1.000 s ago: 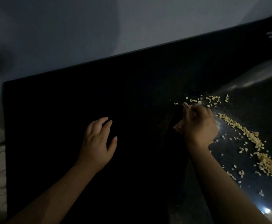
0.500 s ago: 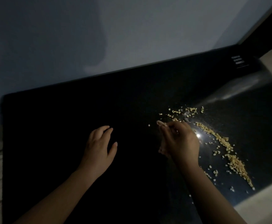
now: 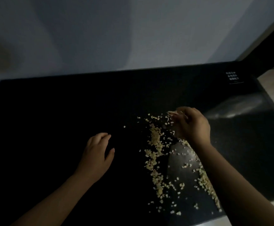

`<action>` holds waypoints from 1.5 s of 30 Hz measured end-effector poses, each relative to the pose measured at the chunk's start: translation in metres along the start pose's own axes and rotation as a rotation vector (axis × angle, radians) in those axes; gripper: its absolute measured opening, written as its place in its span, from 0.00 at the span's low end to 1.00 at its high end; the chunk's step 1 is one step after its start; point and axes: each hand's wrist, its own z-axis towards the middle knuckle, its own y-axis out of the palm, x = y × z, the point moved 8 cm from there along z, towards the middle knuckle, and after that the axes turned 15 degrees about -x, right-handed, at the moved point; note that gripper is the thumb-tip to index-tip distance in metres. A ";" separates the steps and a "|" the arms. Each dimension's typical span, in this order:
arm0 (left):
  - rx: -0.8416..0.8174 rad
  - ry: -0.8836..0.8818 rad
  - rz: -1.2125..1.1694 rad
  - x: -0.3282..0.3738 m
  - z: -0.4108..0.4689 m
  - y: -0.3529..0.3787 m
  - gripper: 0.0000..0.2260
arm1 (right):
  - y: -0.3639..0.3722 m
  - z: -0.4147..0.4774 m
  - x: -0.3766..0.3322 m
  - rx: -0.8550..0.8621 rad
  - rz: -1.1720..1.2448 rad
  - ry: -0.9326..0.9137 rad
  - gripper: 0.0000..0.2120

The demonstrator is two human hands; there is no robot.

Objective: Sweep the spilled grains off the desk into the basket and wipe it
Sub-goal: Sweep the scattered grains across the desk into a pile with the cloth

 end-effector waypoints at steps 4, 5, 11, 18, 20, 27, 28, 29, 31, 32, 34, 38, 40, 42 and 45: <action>0.099 -0.127 0.035 0.019 0.001 0.031 0.23 | -0.017 0.040 0.044 -0.035 0.102 -0.020 0.11; 0.133 -0.161 0.054 0.022 0.000 0.036 0.23 | -0.022 0.049 0.053 -0.021 0.107 -0.019 0.12; 0.191 -0.259 0.148 0.034 0.005 0.065 0.23 | -0.016 0.090 0.092 -0.020 0.054 -0.090 0.12; 0.208 -0.299 0.193 0.032 0.007 0.074 0.24 | 0.033 0.043 0.087 -0.175 0.097 -0.167 0.08; 0.206 -0.301 0.191 0.033 0.007 0.074 0.24 | 0.042 0.007 0.081 -0.260 0.103 -0.214 0.08; 0.211 -0.290 0.206 0.033 0.006 0.071 0.23 | 0.014 -0.009 0.069 -0.231 0.270 -0.210 0.07; 0.214 -0.288 0.209 0.033 0.006 0.071 0.23 | 0.003 0.006 0.073 -0.175 0.276 -0.188 0.08; 0.218 -0.285 0.214 0.033 0.006 0.071 0.23 | -0.007 0.021 0.081 -0.120 0.264 -0.160 0.08; 0.225 -0.290 0.212 0.033 0.007 0.071 0.23 | -0.028 0.049 0.104 -0.013 0.220 -0.092 0.09; 0.230 -0.291 0.203 0.033 0.007 0.071 0.23 | -0.039 0.059 0.117 0.037 0.192 -0.057 0.09; 0.240 -0.282 0.201 0.034 0.010 0.071 0.23 | -0.056 0.073 0.139 0.121 0.132 0.000 0.10; 0.242 -0.305 0.225 0.037 0.017 0.073 0.24 | -0.053 0.089 0.184 0.124 0.085 0.137 0.11; 0.246 -0.315 0.247 0.039 0.019 0.073 0.26 | -0.040 0.088 0.190 0.088 0.083 0.142 0.12; 0.239 -0.327 0.268 0.039 0.021 0.073 0.30 | -0.026 0.077 0.174 0.037 0.069 0.072 0.10; 0.225 -0.344 0.283 0.039 0.024 0.073 0.32 | 0.007 0.035 0.123 -0.175 0.113 -0.082 0.09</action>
